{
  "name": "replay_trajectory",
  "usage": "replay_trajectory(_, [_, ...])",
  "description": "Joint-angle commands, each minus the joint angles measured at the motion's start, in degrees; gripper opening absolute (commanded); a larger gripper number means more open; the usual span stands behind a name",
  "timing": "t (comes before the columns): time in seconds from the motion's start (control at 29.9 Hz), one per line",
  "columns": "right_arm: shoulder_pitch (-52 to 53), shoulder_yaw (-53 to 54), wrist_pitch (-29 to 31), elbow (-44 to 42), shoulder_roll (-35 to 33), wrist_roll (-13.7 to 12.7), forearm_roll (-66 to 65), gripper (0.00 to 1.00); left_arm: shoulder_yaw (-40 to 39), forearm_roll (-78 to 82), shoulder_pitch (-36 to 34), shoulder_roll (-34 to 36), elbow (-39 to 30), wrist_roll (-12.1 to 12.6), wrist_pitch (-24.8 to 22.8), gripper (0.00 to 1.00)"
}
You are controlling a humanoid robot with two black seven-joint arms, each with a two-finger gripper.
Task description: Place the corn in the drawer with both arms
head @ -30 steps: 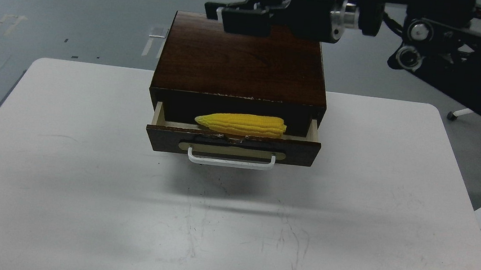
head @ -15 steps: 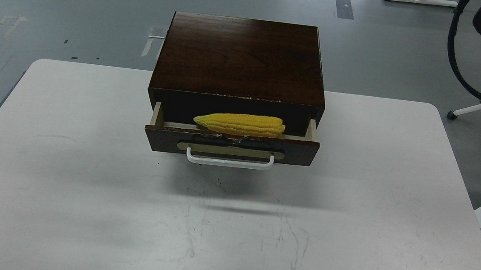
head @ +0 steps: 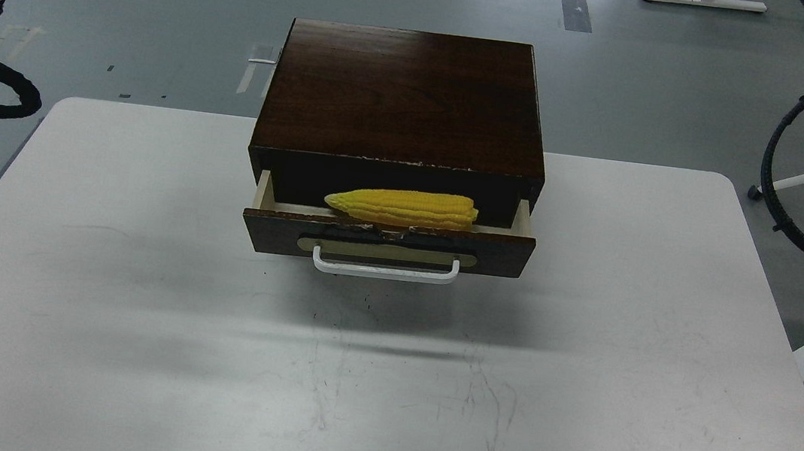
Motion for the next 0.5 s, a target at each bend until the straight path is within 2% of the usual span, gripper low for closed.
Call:
replay_trajectory(0.0, [-6.0, 2.3, 3.8, 0.1, 0.7, 0.4, 1.5, 1.0, -0.5, -0.4, 1.3, -1.2, 0.7, 0.1, 0.0, 0.98])
replay_trajectory(0.07, [-8.2, 3.1, 3.9, 0.3, 1.5, 1.5, 1.7, 1.0, -0.6, -0.8, 1.7, -2.1, 1.2, 0.1, 0.0, 0.98])
replay_trajectory(0.23, [-8.4, 2.5, 3.8, 0.2, 2.8, 1.9, 1.4, 1.0, -1.5, -1.8, 1.7, -3.7, 1.8, 0.3, 0.0, 0.98])
replay_trajectory(0.33, [-8.5, 2.5, 3.8, 0.1, 2.5, 1.9, 1.4, 1.0, -2.6, -2.3, 2.0, -4.2, 2.1, 2.0, 0.0, 0.98])
replay_trajectory(0.47, [-8.7, 3.1, 3.8, 0.2, 1.8, 1.9, 1.4, 1.0, -2.9, -2.5, 2.5, -4.2, 2.9, 2.8, 0.0, 0.98])
